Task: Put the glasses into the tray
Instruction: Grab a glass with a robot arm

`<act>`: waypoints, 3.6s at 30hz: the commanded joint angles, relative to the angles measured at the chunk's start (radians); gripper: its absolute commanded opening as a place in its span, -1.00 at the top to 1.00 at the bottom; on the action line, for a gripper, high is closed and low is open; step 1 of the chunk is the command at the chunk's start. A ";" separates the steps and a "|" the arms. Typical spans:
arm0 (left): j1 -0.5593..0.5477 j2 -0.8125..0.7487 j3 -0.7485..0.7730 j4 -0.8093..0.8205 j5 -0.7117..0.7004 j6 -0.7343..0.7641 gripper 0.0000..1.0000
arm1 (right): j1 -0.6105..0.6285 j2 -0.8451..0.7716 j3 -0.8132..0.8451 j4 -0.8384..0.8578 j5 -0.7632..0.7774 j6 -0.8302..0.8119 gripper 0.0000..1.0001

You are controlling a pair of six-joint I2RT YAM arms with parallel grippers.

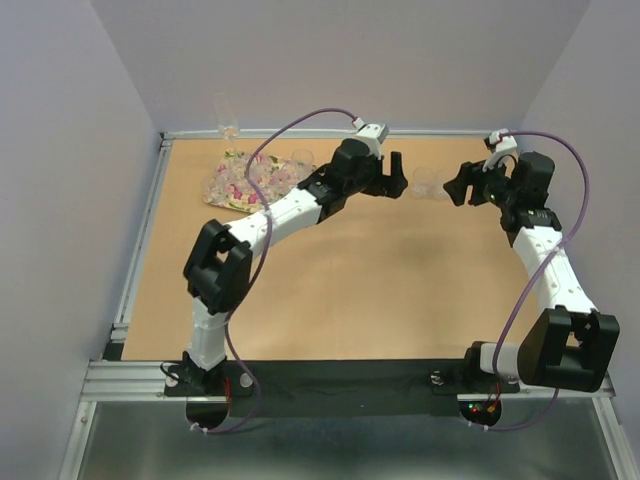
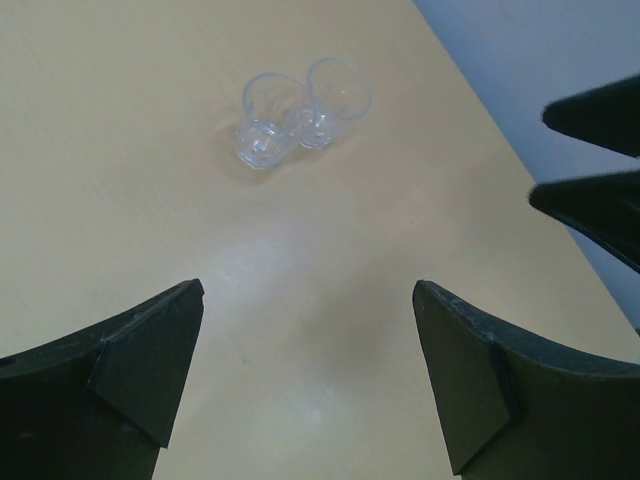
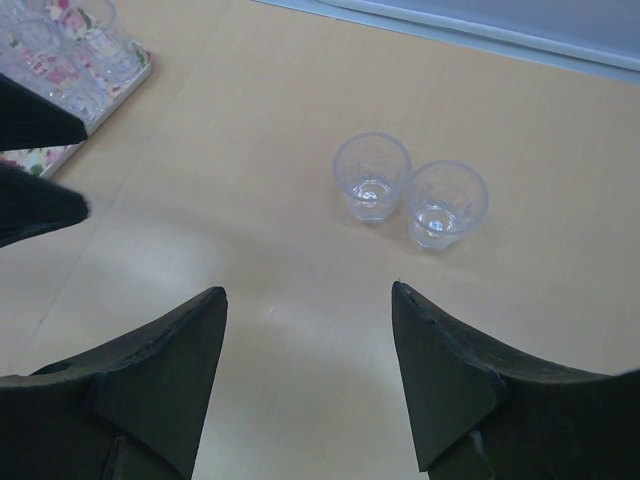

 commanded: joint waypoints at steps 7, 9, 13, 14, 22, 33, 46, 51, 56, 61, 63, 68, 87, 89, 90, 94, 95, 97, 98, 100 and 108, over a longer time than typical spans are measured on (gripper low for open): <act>-0.008 0.406 0.678 -0.321 -0.226 -0.073 -0.86 | -0.058 -0.033 -0.011 0.054 0.056 -0.004 -0.46; -0.008 0.462 0.726 -0.312 -0.256 -0.079 -0.81 | -0.068 -0.030 -0.011 0.052 0.048 0.001 -0.46; -0.008 0.528 0.793 -0.268 -0.260 -0.095 -0.66 | -0.090 -0.020 -0.011 0.052 0.030 0.016 -0.46; -0.008 0.554 0.824 -0.258 -0.259 -0.102 -0.62 | -0.096 -0.017 -0.011 0.054 0.025 0.021 -0.46; -0.008 0.573 0.821 -0.144 -0.185 -0.112 -0.52 | -0.102 0.032 -0.010 0.049 -0.016 0.038 -0.46; -0.002 0.218 0.406 0.018 -0.181 0.085 -0.54 | -0.102 0.191 0.110 0.018 0.028 0.179 -0.42; 0.000 -0.279 -0.073 0.038 -0.181 0.255 -0.56 | -0.102 0.564 0.394 -0.011 0.197 0.266 -0.07; 0.002 -0.467 -0.254 0.039 -0.191 0.269 -0.60 | -0.102 0.662 0.515 -0.052 0.192 0.260 0.09; 0.006 -0.647 -0.439 0.050 -0.223 0.243 -0.62 | -0.099 0.724 0.588 -0.087 0.176 0.274 0.22; 0.006 -0.777 -0.562 0.056 -0.234 0.191 -0.63 | -0.088 0.760 0.616 -0.110 0.165 0.270 0.25; 0.006 -0.834 -0.616 0.058 -0.240 0.168 -0.63 | -0.081 0.770 0.615 -0.123 0.159 0.260 0.25; 0.008 -0.946 -0.714 0.058 -0.257 0.131 -0.64 | -0.065 0.779 0.604 -0.135 0.159 0.239 0.26; 0.008 -1.110 -0.868 0.070 -0.230 0.008 -0.86 | -0.047 0.762 0.596 -0.184 0.271 0.179 0.99; 0.008 -1.117 -0.883 0.079 -0.224 -0.018 -0.94 | -0.047 0.745 0.585 -0.184 0.278 0.170 0.99; 0.008 -1.123 -0.903 0.096 -0.214 -0.025 -0.97 | -0.047 0.722 0.567 -0.183 0.278 0.161 0.99; 0.008 -1.124 -0.941 0.128 -0.185 -0.067 -0.97 | -0.047 0.646 0.503 -0.183 0.259 0.128 0.99; 0.009 -1.126 -0.949 0.134 -0.178 -0.078 -0.97 | -0.047 0.627 0.487 -0.184 0.252 0.101 0.99; 0.009 -1.123 -0.974 0.153 -0.165 -0.104 -0.97 | -0.047 0.563 0.428 -0.184 0.243 0.055 0.99; 0.009 -1.120 -0.989 0.165 -0.164 -0.123 -0.97 | -0.047 0.541 0.408 -0.184 0.229 0.029 0.99; 0.011 -1.118 -1.006 0.183 -0.150 -0.144 -0.97 | -0.047 0.476 0.363 -0.187 0.211 0.006 0.99; 0.014 -1.087 -1.067 0.285 -0.125 -0.234 -0.97 | 0.022 0.253 0.144 -0.204 0.180 -0.089 0.99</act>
